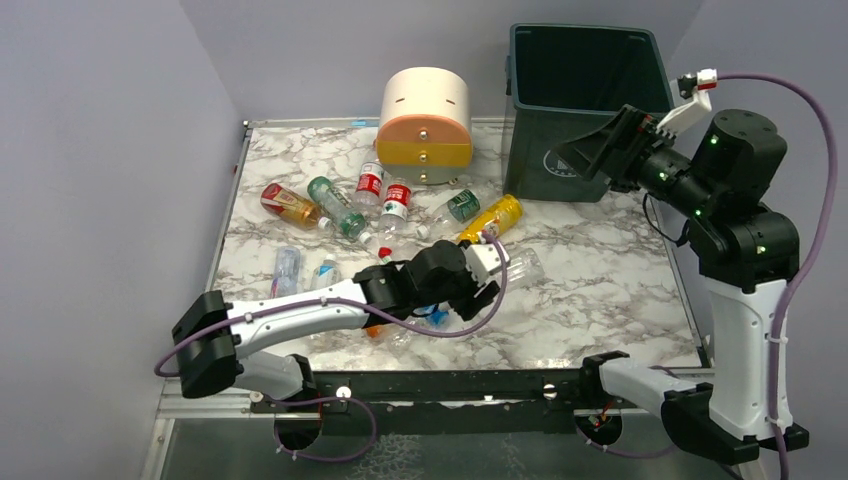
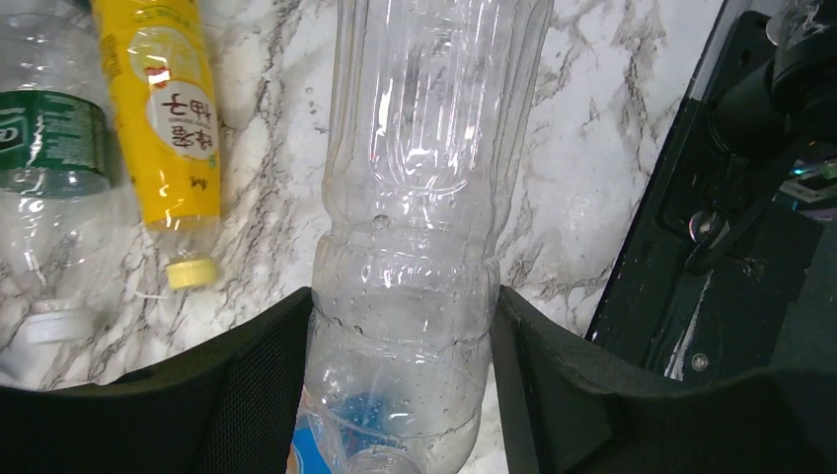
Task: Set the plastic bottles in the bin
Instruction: Pick up the plastic bottle at the center of the board, then place the plastic bottle in the trash bin.
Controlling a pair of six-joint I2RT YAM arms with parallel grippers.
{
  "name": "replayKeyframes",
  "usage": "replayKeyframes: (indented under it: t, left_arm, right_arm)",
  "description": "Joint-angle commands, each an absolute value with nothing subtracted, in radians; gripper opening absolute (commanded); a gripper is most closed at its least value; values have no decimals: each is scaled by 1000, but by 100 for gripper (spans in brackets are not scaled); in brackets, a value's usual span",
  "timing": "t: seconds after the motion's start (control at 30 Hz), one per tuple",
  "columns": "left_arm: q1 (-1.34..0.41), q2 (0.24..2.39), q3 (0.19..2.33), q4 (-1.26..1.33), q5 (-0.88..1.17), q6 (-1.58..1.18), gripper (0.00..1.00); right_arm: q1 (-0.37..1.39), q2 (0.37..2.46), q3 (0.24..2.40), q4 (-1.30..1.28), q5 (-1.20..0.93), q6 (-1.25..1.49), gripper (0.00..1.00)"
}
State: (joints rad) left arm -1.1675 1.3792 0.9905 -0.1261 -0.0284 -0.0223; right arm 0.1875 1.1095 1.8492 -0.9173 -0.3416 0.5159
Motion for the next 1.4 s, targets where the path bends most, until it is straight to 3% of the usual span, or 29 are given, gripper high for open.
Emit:
replayKeyframes:
  t: [0.0,0.5,0.9,1.37]
  left_arm:
    - [-1174,1244,957,-159,-115,-69,54]
    - [-1174,1142,985,-238,-169,-155,54]
    - [-1174,1182,1095,-307,-163,-305,54]
    - [-1174,1206,1087,-263,-208,-356,54]
  right_arm:
    - [180,1092,1759,-871,-337,559,100]
    - [181,1015,1383,-704,-395,581,100]
    - [180,981,1127,-521,-423,652,100]
    - [181,994,1038,-434,-524,726,99]
